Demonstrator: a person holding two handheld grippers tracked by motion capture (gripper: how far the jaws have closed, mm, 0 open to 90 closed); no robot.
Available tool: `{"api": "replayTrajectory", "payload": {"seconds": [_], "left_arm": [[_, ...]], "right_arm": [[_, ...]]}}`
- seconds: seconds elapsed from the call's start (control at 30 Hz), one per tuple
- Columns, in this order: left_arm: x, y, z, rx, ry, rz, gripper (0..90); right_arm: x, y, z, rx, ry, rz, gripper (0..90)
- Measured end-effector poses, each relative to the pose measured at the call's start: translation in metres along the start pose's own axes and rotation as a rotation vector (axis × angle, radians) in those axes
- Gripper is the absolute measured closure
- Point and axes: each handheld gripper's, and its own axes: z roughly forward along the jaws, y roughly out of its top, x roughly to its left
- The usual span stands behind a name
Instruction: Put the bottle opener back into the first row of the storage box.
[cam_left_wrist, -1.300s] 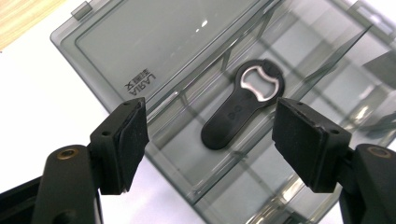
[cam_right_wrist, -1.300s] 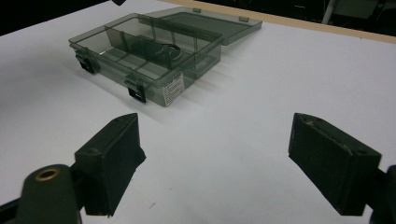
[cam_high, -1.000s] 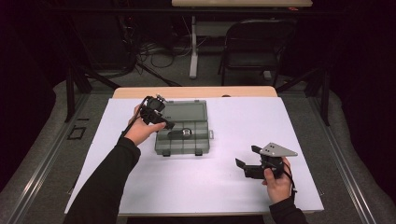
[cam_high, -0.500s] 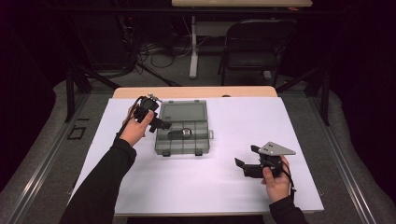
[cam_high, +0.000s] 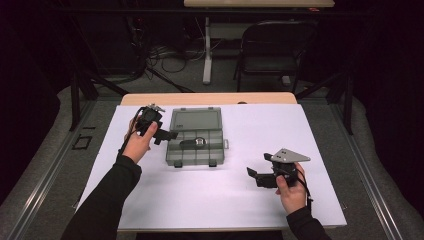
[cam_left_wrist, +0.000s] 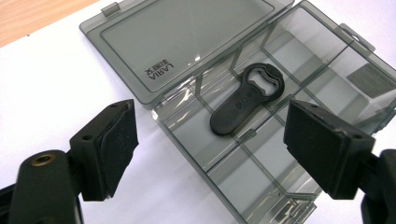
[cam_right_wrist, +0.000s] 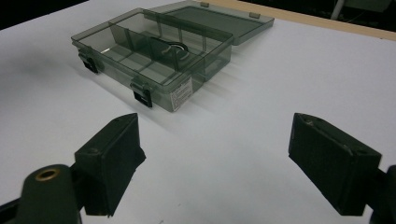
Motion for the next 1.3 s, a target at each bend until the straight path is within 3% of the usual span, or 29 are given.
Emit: {"api": "replayTrajectory", "payload": {"seconds": [0.17, 0.33, 0.67, 0.9, 1.17, 1.3], "left_arm": [[0.002, -0.004, -0.002, -0.032, 0.016, -0.024, 18.0], [0.002, -0.007, -0.003, -0.042, 0.014, -0.019, 18.0], [0.003, -0.013, -0.002, -0.057, 0.019, -0.047, 18.1], [0.0, -0.013, -0.004, -0.075, 0.018, -0.045, 18.1], [-0.003, -0.012, -0.006, -0.085, 0.015, -0.046, 18.1], [-0.002, -0.012, -0.005, -0.091, 0.013, -0.055, 18.1]], "right_arm": [[0.001, 0.009, 0.008, 0.013, 0.009, -0.005, 16.4], [0.001, 0.023, 0.021, 0.04, 0.024, 0.0, 16.4], [0.001, 0.064, 0.05, 0.08, 0.04, -0.026, 16.4], [0.001, 0.092, 0.068, 0.089, 0.051, -0.033, 16.4], [-0.005, 0.117, 0.085, 0.114, 0.042, -0.036, 16.4], [-0.007, 0.127, 0.093, 0.119, 0.047, -0.012, 16.5]]}}
